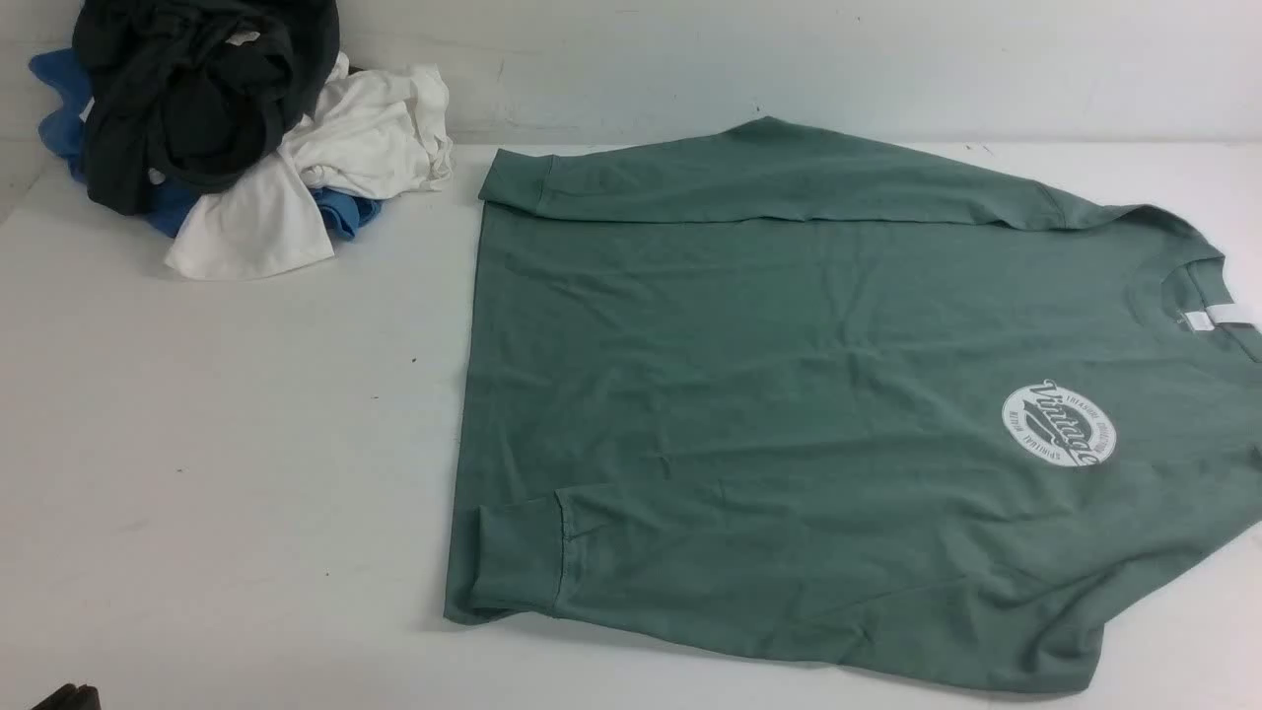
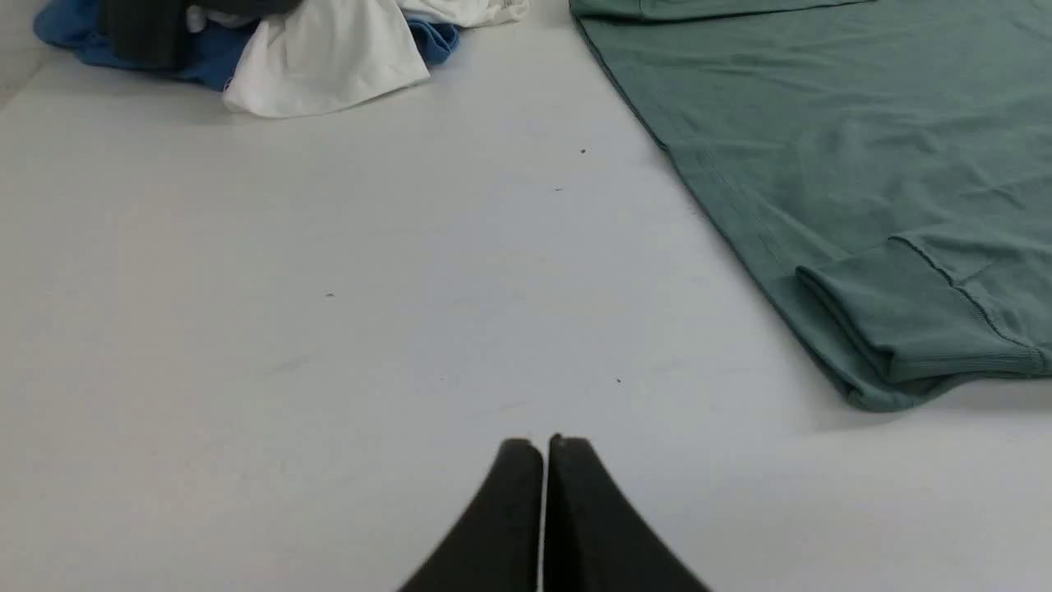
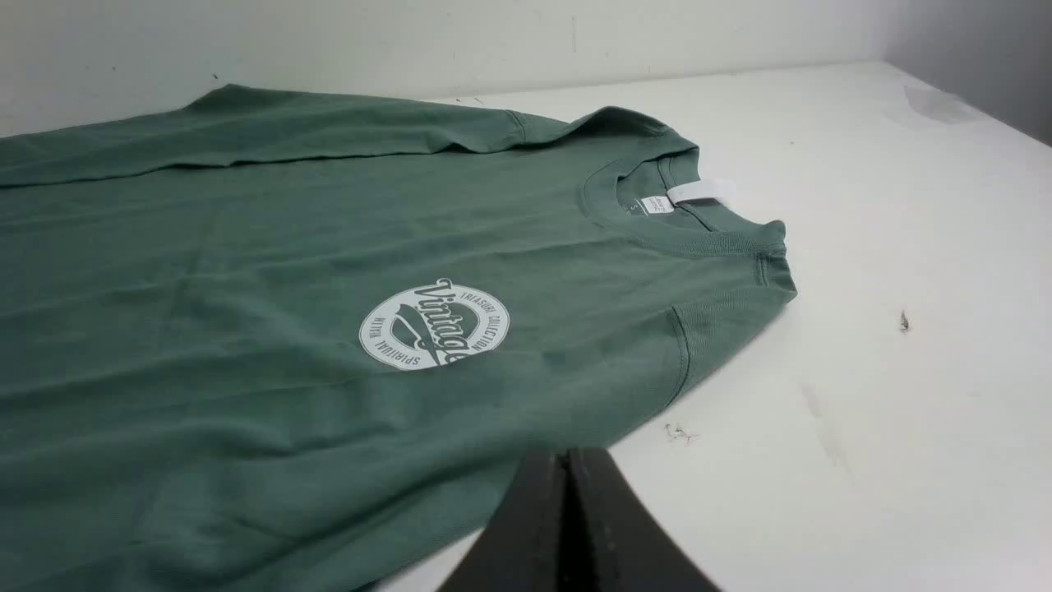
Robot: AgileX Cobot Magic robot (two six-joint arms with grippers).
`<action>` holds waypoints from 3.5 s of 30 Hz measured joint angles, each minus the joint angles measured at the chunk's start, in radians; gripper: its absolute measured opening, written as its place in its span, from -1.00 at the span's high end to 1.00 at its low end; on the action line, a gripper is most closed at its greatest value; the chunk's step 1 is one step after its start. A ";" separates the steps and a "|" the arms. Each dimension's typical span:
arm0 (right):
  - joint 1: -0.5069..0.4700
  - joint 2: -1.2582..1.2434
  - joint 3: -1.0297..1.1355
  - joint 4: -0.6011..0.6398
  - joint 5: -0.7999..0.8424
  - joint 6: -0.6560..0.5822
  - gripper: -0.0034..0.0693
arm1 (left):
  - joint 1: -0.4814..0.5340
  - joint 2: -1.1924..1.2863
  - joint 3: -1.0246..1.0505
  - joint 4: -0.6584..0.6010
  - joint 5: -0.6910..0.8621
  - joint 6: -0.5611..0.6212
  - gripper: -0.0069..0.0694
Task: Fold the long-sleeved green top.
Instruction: Use the left arm to clamp the cuff closest to it
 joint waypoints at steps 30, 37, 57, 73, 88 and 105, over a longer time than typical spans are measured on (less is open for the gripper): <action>0.000 0.000 0.000 0.000 0.000 0.000 0.94 | 0.000 0.000 0.001 0.000 -0.017 0.004 0.84; 0.000 0.000 0.001 -0.019 -0.014 0.000 0.94 | 0.000 0.000 0.006 0.000 -0.212 0.007 0.84; 0.000 0.085 -0.183 0.011 -0.794 0.195 0.94 | 0.000 0.151 -0.224 0.038 -0.746 -0.295 0.84; 0.123 0.918 -0.886 -0.034 0.576 -0.015 0.94 | -0.278 1.171 -1.062 0.150 0.306 -0.213 0.84; 0.359 1.340 -0.905 0.188 0.551 -0.351 0.93 | -0.439 1.897 -1.245 0.080 0.470 -0.103 0.84; 0.380 1.346 -0.906 0.192 0.496 -0.380 0.93 | -0.439 1.795 -1.058 0.149 0.467 -0.135 0.84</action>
